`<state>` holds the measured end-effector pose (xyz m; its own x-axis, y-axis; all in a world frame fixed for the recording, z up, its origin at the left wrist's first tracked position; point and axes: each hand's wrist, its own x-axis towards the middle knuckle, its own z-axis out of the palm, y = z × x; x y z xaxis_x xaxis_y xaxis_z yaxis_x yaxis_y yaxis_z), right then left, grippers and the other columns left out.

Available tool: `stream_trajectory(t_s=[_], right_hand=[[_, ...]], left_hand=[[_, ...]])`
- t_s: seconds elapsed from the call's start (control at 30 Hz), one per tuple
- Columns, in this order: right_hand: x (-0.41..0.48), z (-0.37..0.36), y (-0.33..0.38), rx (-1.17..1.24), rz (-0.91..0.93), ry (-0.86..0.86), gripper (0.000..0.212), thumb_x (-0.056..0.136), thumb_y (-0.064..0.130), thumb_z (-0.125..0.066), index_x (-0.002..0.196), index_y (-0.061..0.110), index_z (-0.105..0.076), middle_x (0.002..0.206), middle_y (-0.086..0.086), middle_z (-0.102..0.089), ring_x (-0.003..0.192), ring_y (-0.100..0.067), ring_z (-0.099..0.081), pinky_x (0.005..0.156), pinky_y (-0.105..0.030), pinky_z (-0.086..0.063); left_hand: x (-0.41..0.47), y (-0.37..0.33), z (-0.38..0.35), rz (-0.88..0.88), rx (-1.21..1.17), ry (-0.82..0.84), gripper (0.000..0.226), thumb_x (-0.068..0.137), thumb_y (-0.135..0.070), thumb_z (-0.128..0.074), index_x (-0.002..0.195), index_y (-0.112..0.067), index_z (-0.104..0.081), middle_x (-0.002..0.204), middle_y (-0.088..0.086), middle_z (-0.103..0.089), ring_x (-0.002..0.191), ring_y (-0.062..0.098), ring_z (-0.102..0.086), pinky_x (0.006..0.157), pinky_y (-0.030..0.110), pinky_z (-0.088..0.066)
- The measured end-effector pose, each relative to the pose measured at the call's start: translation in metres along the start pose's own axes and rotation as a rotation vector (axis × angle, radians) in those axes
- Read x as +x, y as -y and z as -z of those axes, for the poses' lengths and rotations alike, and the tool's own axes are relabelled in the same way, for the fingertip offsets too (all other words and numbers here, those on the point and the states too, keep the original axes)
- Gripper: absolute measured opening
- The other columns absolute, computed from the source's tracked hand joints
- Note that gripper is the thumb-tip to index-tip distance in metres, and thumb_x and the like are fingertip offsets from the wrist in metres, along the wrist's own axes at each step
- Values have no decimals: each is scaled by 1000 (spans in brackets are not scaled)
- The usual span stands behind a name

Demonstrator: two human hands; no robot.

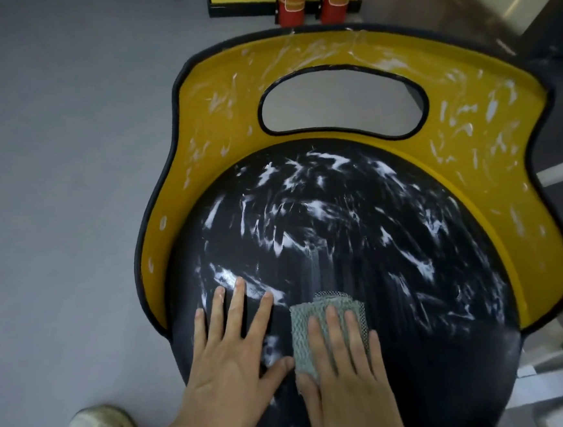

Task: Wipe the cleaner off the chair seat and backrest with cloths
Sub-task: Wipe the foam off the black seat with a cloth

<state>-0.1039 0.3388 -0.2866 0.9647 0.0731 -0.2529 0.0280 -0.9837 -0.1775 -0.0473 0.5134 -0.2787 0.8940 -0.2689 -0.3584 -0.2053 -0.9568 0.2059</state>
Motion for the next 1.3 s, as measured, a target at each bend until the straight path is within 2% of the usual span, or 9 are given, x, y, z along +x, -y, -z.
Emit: stream_trajectory(t_s=[0.23,0.3,0.47,0.57,0.7,0.8,0.93,1.1,1.3], right_hand=[[83,32,-10,-39,-31,26,61,103,50,2,151,27,33,157,1,41,142,-22,42,120,-52,18],[72,24,-5,-12,-44,14,62,103,48,2,153,24,28,161,-3,36,146,-24,36,122,-53,14],[-2,0,4,44,-22,10,64,105,45,-13,153,13,-39,161,-14,-32,147,-38,-32,110,-59,-24],[35,10,-6,-30,25,-57,61,103,43,-26,159,18,-24,166,-10,-19,154,-33,-14,115,-59,-15],[93,37,-6,12,-100,35,61,105,46,-2,151,26,31,158,-1,39,143,-24,40,120,-54,17],[59,21,0,33,-83,24,61,103,47,1,154,23,27,162,-5,33,147,-26,33,122,-53,13],[1,3,-2,24,-32,-36,65,102,43,-28,159,12,-23,166,-14,-19,152,-35,-18,115,-57,-15],[83,28,-6,-7,-112,39,61,104,44,-2,152,24,29,159,-3,37,145,-24,37,121,-56,14],[44,17,-4,-1,-82,-31,62,105,44,-8,158,18,11,166,-10,17,153,-30,16,123,-56,4]], left_hand=[[-5,-4,10,-6,-38,-90,90,67,-84,3,148,-51,26,154,-2,46,144,22,40,117,41,21],[-4,-6,12,-2,-18,-63,91,66,-83,5,147,-50,27,154,-2,46,144,23,40,117,42,22],[-2,-2,3,-9,-22,-96,89,75,-88,-3,154,-50,15,164,-1,25,151,26,26,120,42,17],[-2,-5,7,5,-48,-68,90,68,-85,1,149,-50,22,158,-4,38,146,24,35,118,42,21],[-6,-8,11,11,-57,-96,91,68,-83,-1,149,-50,20,155,-3,44,146,23,36,116,42,21],[-7,-8,10,26,-47,-97,92,73,-83,-6,153,-45,18,155,0,46,147,25,35,117,43,19],[-4,-11,11,31,-47,-93,87,91,-76,-35,155,-44,16,155,-1,45,147,26,35,121,47,16],[-5,-11,12,32,-24,-61,88,93,-75,-36,155,-44,18,156,0,44,147,26,35,121,48,15],[-4,-11,15,32,-34,-32,90,92,-74,-40,158,-41,12,159,0,40,149,28,30,123,52,10]])
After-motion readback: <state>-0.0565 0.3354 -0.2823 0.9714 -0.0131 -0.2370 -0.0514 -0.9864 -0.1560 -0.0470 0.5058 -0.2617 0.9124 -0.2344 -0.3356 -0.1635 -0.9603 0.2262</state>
